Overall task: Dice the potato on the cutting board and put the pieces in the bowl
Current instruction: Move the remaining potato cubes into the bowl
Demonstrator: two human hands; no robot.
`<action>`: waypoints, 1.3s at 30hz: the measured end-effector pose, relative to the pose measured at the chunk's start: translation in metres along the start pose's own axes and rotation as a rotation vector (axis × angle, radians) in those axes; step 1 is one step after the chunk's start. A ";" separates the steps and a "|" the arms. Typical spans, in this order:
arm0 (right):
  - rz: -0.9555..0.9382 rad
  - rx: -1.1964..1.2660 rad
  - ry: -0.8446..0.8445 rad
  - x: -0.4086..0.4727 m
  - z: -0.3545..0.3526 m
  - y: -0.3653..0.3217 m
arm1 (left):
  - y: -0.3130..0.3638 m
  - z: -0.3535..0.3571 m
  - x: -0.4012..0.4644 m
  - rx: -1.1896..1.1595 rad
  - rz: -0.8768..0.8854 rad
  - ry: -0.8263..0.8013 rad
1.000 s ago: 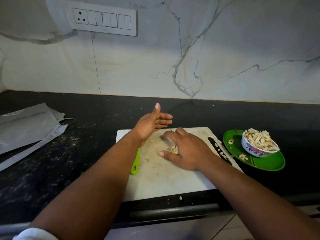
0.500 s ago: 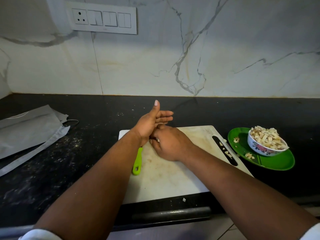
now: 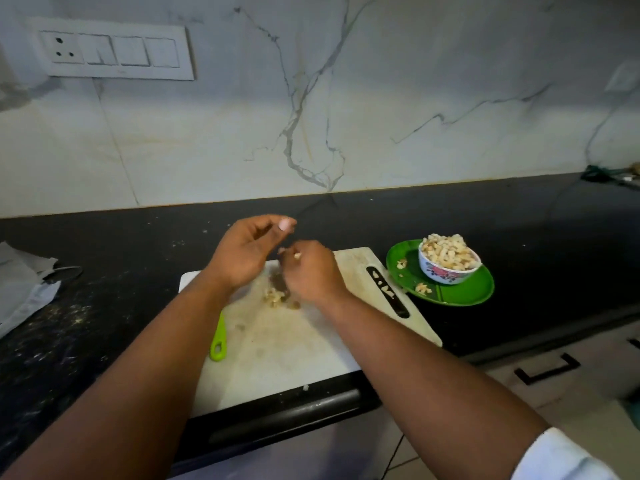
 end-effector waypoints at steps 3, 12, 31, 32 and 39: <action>0.113 0.297 0.052 -0.001 -0.045 0.014 | 0.031 0.034 0.000 0.051 0.092 -0.178; 0.143 0.466 0.317 -0.021 -0.207 0.073 | 0.059 0.144 0.076 0.344 -0.052 -0.356; 0.023 -0.233 0.310 -0.023 -0.221 0.137 | 0.018 0.230 0.127 0.441 -0.186 -0.482; 0.011 -0.268 0.315 -0.023 -0.217 0.138 | 0.017 0.227 0.125 0.432 -0.174 -0.470; -0.040 -0.423 0.245 -0.018 -0.197 0.131 | 0.013 0.213 0.116 0.345 -0.103 -0.460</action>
Point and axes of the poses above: each hand's wrist, its own x-axis towards the middle knuckle, its own z-axis out of the palm, y = z × x, the point moved 2 cm from there along x, towards the middle knuckle, and after that the axes turned 15 degrees about -y, right-handed, at the moved point
